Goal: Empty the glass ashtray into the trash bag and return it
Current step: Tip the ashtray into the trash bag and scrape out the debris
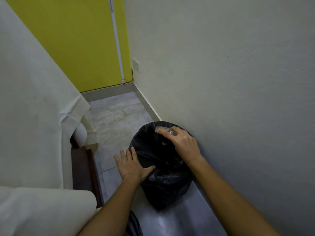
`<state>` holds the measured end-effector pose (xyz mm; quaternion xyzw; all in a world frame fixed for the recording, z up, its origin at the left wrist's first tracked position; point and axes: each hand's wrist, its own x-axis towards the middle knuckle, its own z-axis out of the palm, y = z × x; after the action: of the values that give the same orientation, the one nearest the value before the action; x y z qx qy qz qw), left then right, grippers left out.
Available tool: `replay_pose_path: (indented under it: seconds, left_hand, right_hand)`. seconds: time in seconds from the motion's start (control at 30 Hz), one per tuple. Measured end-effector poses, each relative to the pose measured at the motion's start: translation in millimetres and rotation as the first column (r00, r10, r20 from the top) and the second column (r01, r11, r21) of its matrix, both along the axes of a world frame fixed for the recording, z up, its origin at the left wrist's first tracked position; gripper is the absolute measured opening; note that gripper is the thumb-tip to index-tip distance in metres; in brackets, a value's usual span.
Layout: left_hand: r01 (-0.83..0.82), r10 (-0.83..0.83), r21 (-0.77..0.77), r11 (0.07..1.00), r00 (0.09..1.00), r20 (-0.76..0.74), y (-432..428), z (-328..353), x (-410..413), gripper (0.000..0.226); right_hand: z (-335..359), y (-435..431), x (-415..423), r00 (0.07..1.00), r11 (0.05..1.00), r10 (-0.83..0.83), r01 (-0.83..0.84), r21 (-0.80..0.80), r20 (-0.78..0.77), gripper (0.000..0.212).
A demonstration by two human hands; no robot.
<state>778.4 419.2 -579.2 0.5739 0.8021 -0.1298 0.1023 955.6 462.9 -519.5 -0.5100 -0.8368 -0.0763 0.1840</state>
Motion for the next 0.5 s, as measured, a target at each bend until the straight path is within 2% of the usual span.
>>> replay_pose_path:
  seconds: [0.13,0.23,0.3,0.4,0.5]
  left_hand:
    - [-0.007,0.007,-0.001,1.000,1.000,0.003,-2,0,0,0.121]
    - [-0.006,0.006,0.001,1.000,1.000,-0.008,-2,2,0,0.121]
    - [-0.001,0.001,-0.010,1.000,1.000,-0.007,-3,4,2,0.120]
    - [0.005,-0.005,-0.024,1.000,1.000,-0.012,-2,5,1,0.120]
    - [0.016,-0.016,-0.034,0.999,1.000,-0.010,-4,7,1,0.120]
  right_hand:
    - [4,5,0,0.986,0.997,0.042,-0.052,0.057,0.160,0.062]
    - [9,4,-1,0.995,0.999,0.026,-0.029,0.028,0.096,0.062]
    - [7,4,0,0.982,0.996,0.068,-0.076,0.036,0.178,0.063]
    - [13,2,-2,0.995,0.999,0.015,-0.019,0.038,0.096,0.061]
    - [12,-1,-1,0.981,0.998,0.031,-0.041,0.054,0.189,0.062]
